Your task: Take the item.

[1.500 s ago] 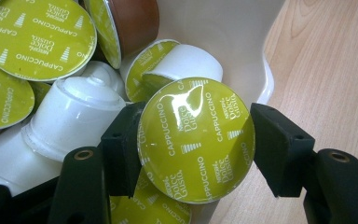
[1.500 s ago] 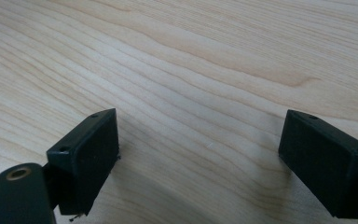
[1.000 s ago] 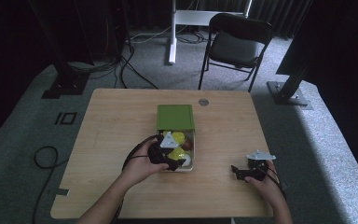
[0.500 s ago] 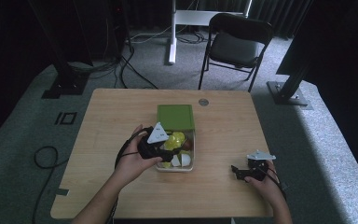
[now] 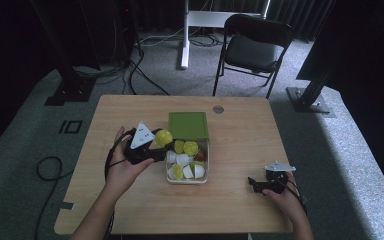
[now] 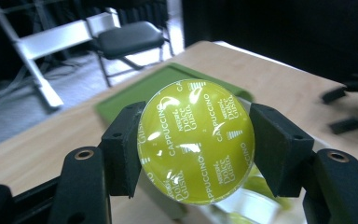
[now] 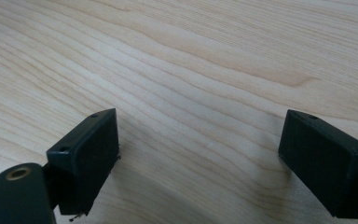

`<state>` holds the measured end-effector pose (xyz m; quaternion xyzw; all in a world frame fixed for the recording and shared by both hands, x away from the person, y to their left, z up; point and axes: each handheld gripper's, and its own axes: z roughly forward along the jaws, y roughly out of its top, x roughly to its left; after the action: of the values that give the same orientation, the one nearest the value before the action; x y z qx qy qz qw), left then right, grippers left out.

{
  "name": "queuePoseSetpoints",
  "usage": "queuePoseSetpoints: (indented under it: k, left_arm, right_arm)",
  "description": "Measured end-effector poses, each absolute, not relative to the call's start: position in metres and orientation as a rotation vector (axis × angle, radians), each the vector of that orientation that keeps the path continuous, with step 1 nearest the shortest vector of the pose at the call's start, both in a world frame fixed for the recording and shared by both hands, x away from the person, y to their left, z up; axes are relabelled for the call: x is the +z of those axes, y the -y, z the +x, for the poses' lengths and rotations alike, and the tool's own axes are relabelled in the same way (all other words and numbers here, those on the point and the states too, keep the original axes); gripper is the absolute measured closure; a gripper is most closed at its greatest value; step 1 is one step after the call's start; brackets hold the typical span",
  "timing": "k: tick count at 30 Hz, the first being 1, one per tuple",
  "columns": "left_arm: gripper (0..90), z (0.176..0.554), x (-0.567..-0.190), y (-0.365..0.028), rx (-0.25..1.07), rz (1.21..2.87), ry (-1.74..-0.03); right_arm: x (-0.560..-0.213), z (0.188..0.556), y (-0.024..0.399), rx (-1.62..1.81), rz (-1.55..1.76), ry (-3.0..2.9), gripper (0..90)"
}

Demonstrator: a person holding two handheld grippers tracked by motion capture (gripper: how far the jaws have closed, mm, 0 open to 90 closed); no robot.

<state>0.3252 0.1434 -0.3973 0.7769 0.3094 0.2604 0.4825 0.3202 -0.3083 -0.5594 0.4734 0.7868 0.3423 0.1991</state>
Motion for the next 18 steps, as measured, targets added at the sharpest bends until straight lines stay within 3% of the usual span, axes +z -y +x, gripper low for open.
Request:
queuePoseSetpoints:
  k: [8, 10, 18]
  left_arm:
    - [40.7, 0.332, -0.414, -0.168, 0.695, 1.841, -0.879]
    - [40.7, 0.336, -0.424, -0.177, 0.767, 1.807, -0.934]
    - [40.7, 0.347, -0.460, -0.193, 0.747, 1.702, -1.066]
  right_arm:
    - [-0.559, 0.320, 0.308, 0.958, 1.322, -2.199, 11.8]
    - [-0.560, 0.320, 0.308, 0.958, 1.323, -2.199, 11.8]
    - [-0.560, 0.320, 0.308, 0.957, 1.321, -2.201, 11.8]
